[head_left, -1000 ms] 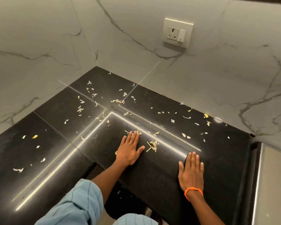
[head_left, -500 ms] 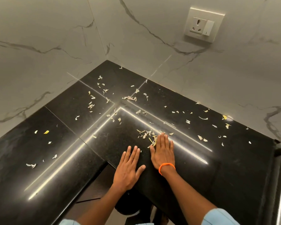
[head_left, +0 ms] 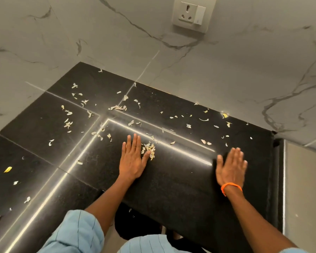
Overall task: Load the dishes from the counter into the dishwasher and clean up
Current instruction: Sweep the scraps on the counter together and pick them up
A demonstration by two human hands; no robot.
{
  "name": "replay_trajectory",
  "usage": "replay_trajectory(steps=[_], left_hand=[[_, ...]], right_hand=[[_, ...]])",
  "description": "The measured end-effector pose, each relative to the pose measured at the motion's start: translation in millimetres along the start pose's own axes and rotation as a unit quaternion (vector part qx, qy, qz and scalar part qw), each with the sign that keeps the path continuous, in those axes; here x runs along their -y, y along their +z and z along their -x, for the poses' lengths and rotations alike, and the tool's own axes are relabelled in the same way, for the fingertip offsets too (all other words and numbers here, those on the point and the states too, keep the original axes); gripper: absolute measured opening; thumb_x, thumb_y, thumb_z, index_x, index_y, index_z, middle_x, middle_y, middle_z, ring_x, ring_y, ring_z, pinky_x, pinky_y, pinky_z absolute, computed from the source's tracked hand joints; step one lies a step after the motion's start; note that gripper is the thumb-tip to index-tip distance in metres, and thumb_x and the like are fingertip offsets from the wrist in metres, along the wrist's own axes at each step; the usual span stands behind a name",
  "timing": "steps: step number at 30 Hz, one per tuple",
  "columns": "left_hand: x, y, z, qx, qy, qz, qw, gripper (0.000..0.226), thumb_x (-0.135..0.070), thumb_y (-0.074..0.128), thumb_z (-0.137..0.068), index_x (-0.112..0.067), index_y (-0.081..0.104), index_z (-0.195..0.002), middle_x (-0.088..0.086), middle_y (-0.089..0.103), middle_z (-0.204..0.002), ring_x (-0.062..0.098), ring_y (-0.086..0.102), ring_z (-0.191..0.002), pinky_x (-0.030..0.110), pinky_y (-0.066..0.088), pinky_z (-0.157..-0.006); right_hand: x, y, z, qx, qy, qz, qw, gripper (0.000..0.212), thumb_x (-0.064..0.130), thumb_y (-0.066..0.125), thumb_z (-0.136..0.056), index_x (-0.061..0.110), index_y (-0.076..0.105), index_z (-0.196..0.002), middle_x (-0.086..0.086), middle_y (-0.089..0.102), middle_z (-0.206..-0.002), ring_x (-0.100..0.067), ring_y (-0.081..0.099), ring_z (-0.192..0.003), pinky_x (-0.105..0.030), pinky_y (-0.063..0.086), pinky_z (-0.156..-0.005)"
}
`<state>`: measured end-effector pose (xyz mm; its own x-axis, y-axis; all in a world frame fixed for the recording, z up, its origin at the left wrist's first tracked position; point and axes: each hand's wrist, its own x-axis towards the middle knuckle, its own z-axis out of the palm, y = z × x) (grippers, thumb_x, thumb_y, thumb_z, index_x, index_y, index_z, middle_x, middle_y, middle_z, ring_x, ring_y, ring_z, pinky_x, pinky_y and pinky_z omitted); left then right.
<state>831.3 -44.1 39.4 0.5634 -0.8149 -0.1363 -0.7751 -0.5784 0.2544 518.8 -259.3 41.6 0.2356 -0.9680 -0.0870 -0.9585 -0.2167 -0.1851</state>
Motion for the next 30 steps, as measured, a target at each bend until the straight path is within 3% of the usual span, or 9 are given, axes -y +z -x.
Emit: replay_trajectory(steps=[3,5,10,14,17,19,22,25,30], left_hand=[[-41,8,15,0.015,0.107,-0.009,0.994,0.080,-0.065,0.018,-0.104,-0.015,-0.002,-0.162,0.004,-0.012,-0.170,0.021,-0.021,-0.155,0.047,0.001,-0.128],[-75,19,31,0.045,0.212,-0.011,0.976,0.078,-0.064,0.023,-0.104,-0.016,0.004,-0.163,0.002,-0.006,-0.170,0.020,-0.018,-0.155,0.047,0.006,-0.127],[-139,50,54,0.126,0.369,-0.037,0.920,0.077,-0.065,0.016,-0.104,-0.016,0.003,-0.163,0.002,-0.006,-0.170,0.015,-0.019,-0.155,0.043,0.002,-0.128],[-129,43,16,0.090,0.344,-0.079,0.931,0.078,-0.066,0.014,-0.104,-0.015,0.007,-0.163,0.004,0.006,-0.170,0.018,-0.010,-0.156,0.043,0.005,-0.128],[-89,27,-15,0.065,0.166,-0.081,0.981,0.082,-0.067,0.007,-0.102,-0.011,0.000,-0.162,0.007,-0.002,-0.170,0.022,-0.013,-0.156,0.041,-0.002,-0.128],[-70,15,-21,0.053,0.102,-0.068,0.991,0.086,-0.069,0.004,-0.101,-0.009,-0.003,-0.161,0.009,-0.009,-0.169,0.024,-0.016,-0.155,0.042,-0.003,-0.128],[-81,6,-8,0.077,0.220,-0.063,0.970,0.087,-0.071,0.006,-0.101,-0.009,0.000,-0.162,0.009,-0.008,-0.168,0.024,-0.015,-0.155,0.041,-0.004,-0.128],[-100,23,20,0.103,0.323,-0.057,0.939,0.083,-0.070,0.013,-0.102,-0.013,0.004,-0.163,0.004,-0.003,-0.170,0.018,-0.015,-0.156,0.042,0.000,-0.128],[-87,29,3,0.069,0.281,-0.088,0.953,0.079,-0.069,0.016,-0.102,-0.019,0.006,-0.163,0.000,0.001,-0.170,0.016,-0.014,-0.156,0.038,-0.006,-0.126]], right_hand=[[-15,11,20,0.012,0.083,0.014,0.996,0.076,0.057,0.012,-0.101,0.004,0.012,-0.156,-0.014,0.013,-0.165,-0.028,0.008,-0.153,-0.054,0.013,-0.122],[-1,16,29,0.011,0.085,0.016,0.996,0.078,0.059,0.010,-0.100,0.005,0.014,-0.157,-0.014,0.014,-0.165,-0.028,0.010,-0.153,-0.053,0.011,-0.123],[36,24,23,0.040,-0.096,0.004,0.995,0.070,0.051,0.008,-0.100,0.013,0.013,-0.159,-0.004,0.008,-0.166,-0.019,0.003,-0.154,-0.044,0.005,-0.124],[7,11,12,-0.006,-0.033,-0.050,0.998,0.061,0.041,0.020,-0.105,0.012,0.016,-0.158,-0.006,0.010,-0.166,-0.021,0.005,-0.154,-0.043,0.008,-0.125],[-32,8,13,-0.021,0.038,-0.031,0.999,0.063,0.044,0.022,-0.105,0.008,0.019,-0.157,-0.012,0.016,-0.165,-0.027,0.011,-0.153,-0.048,0.014,-0.124],[-45,7,15,-0.005,0.088,-0.018,0.996,0.068,0.048,0.019,-0.104,0.006,0.014,-0.157,-0.014,0.013,-0.165,-0.028,0.009,-0.153,-0.051,0.015,-0.123],[-25,4,7,0.007,0.117,0.001,0.993,0.071,0.051,0.016,-0.103,0.005,0.012,-0.157,-0.014,0.011,-0.165,-0.028,0.007,-0.153,-0.051,0.012,-0.123],[27,11,-8,0.029,0.035,0.010,0.999,0.071,0.053,0.016,-0.102,0.009,0.013,-0.158,-0.010,0.009,-0.166,-0.026,0.004,-0.154,-0.049,0.007,-0.124],[88,12,-14,0.107,-0.242,0.013,0.964,0.077,0.059,0.003,-0.094,0.019,0.008,-0.159,0.003,0.002,-0.167,-0.015,-0.004,-0.154,-0.034,-0.005,-0.122]])
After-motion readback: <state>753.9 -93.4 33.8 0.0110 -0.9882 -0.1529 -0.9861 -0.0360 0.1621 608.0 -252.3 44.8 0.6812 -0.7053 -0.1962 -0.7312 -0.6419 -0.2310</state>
